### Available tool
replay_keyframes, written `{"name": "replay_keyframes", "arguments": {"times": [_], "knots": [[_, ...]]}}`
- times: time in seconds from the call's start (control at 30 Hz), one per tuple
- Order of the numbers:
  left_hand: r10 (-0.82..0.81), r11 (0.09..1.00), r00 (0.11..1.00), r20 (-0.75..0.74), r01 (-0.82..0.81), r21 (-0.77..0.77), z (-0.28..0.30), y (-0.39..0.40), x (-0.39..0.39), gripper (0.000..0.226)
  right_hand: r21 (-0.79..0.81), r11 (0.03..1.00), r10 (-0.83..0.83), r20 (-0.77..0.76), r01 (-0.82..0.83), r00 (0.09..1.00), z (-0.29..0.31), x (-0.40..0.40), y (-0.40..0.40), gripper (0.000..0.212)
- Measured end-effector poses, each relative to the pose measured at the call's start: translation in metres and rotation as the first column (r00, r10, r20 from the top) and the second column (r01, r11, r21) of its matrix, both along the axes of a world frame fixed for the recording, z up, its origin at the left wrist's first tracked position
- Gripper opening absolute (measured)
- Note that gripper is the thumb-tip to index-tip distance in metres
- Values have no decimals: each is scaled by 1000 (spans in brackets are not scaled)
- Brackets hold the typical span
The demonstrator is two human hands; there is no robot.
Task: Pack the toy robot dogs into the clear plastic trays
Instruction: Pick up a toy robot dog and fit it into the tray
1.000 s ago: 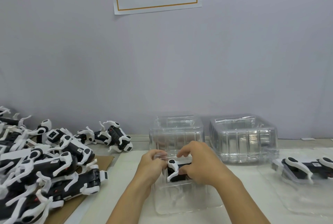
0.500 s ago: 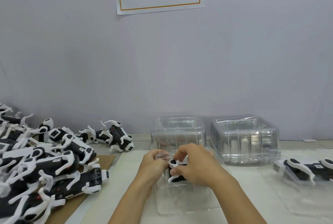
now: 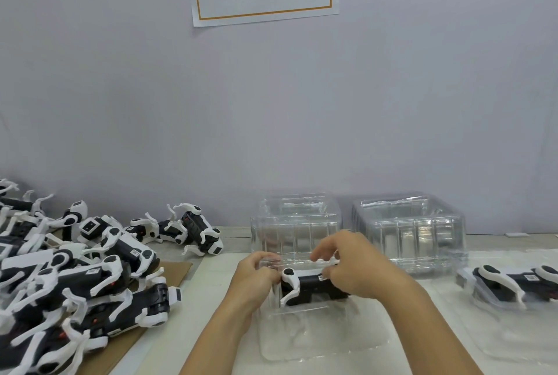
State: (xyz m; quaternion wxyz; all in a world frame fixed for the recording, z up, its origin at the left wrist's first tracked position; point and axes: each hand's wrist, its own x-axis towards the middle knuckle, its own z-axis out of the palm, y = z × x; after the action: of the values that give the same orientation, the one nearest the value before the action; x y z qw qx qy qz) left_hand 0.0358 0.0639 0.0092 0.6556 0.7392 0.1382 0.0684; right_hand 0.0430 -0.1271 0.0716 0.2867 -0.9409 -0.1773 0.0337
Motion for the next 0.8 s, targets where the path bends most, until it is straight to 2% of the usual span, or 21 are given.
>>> {"name": "replay_keyframes", "arguments": {"times": [0.13, 0.33, 0.67, 0.8], "knots": [[1, 1000, 1000, 2, -1, 1, -2, 1, 1, 32, -18, 995, -102, 7, 102, 995, 2, 7, -14, 30], [-4, 1000, 1000, 15, 4, 9, -4, 3, 2, 29, 83, 965, -254, 60, 249, 965, -7, 4, -6, 28], [-2, 1000, 1000, 12, 1, 30, -2, 1, -1, 27, 107, 959, -271, 63, 263, 961, -7, 2, -7, 35], [-14, 997, 1000, 14, 13, 77, -1, 1, 1, 10, 123, 958, -266, 52, 258, 963, -6, 3, -8, 33]]}}
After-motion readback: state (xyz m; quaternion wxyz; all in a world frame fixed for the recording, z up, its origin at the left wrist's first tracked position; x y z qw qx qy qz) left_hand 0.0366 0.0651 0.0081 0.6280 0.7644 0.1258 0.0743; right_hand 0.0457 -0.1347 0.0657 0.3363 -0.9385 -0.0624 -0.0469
